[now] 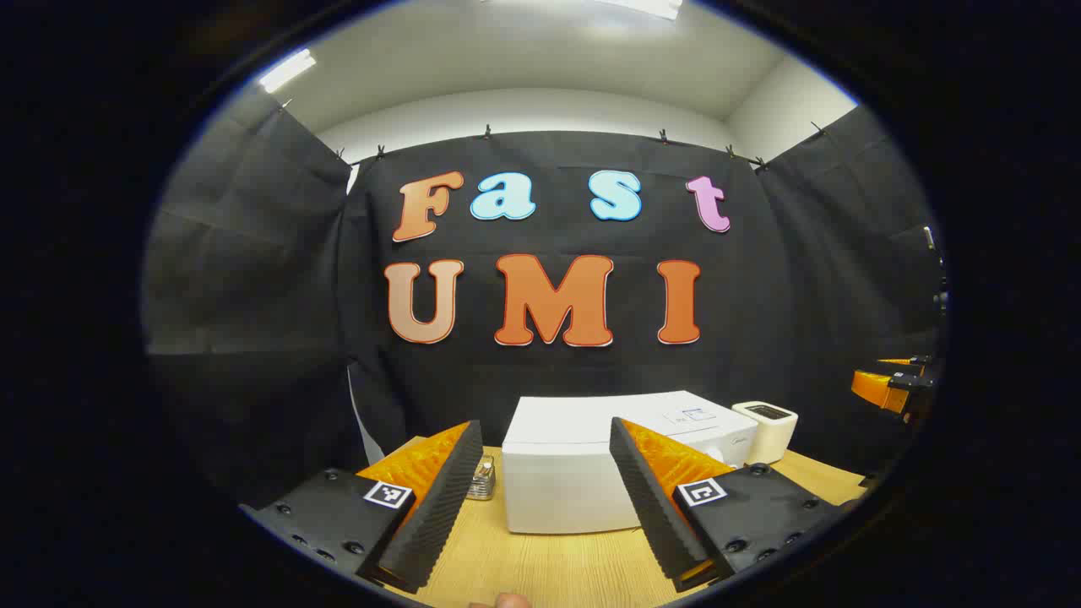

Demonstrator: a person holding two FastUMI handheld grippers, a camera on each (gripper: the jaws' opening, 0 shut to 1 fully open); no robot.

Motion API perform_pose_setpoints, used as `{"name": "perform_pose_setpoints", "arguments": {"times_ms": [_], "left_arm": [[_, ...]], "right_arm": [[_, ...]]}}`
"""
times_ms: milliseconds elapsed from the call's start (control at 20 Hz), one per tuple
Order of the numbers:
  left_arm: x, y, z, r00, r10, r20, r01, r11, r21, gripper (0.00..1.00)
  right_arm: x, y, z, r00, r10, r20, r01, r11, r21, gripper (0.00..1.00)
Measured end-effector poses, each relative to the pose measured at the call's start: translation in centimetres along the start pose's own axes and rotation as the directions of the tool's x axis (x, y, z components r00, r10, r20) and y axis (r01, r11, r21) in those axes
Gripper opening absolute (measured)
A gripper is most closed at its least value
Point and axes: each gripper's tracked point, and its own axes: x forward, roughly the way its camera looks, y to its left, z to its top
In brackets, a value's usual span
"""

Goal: Open the microwave oven with the left hand, put the food in, and close the microwave oven.

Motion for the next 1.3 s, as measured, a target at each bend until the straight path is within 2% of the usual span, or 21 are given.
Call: {"name": "perform_pose_setpoints", "arguments": {"times_ms": [100,150,200,450,500,550,800,850,900,1050,1250,1300], "left_arm": [[-0.2,-0.4,0.3,1.0,-0.003,0.003,0.003,1.0,0.003,0.95],[-0.3,-0.4,0.3,1.0,-0.002,0.006,0.002,1.0,0.006,1.0],[-0.3,-0.3,0.5,1.0,0.001,0.01,-0.002,1.0,0.01,0.95],[-0.5,-0.4,0.8,1.0,0.006,0.015,-0.007,1.0,0.016,0.95],[-0.4,-0.5,0.7,1.0,0.005,0.012,-0.005,1.0,0.017,0.98],[-0.3,-0.6,0.7,1.0,0.004,0.01,-0.004,1.0,0.017,0.95],[-0.2,-1.6,0.7,1.0,-0.017,0.014,0.017,1.0,0.003,0.95],[-0.1,-1.8,0.5,1.0,-0.024,0.013,0.024,1.0,0.0,1.0],[0.0,-2.2,0.2,0.999,-0.03,0.011,0.03,1.0,-0.002,0.95],[0.5,-3.1,-1.2,1.0,-0.031,-0.004,0.031,0.999,-0.013,0.95],[1.9,-7.5,-4.1,0.995,-0.094,-0.016,0.094,0.995,-0.021,0.95],[2.5,-8.8,-4.6,0.994,-0.111,-0.003,0.111,0.994,-0.014,0.98]], "right_arm": [[0.0,-0.6,0.1,1.0,-0.011,0.002,0.011,1.0,0.005,0.94],[0.0,-0.9,0.0,1.0,-0.017,0.0,0.017,1.0,0.007,0.94],[0.0,-1.0,0.1,1.0,-0.02,0.001,0.02,1.0,0.008,0.94],[-0.2,-1.3,0.2,1.0,-0.016,0.002,0.016,1.0,0.005,0.94],[-0.2,-1.3,0.3,1.0,-0.017,0.003,0.017,1.0,0.005,0.94],[-0.1,-1.4,0.4,1.0,-0.017,0.004,0.017,1.0,0.005,0.94],[-0.3,-1.5,0.4,1.0,-0.015,0.005,0.015,1.0,0.006,0.94],[-0.2,-1.5,0.2,1.0,-0.016,0.004,0.016,1.0,0.003,0.94],[-0.2,-1.6,0.1,1.0,-0.019,0.002,0.019,1.0,0.001,0.94],[-0.3,-2.0,0.0,1.0,-0.027,0.005,0.027,1.0,0.009,0.94],[-0.2,-2.6,-0.5,0.999,-0.042,0.001,0.042,0.999,0.008,0.94],[-0.2,-2.7,-0.6,0.999,-0.042,0.0,0.042,0.999,0.008,0.94]]}}
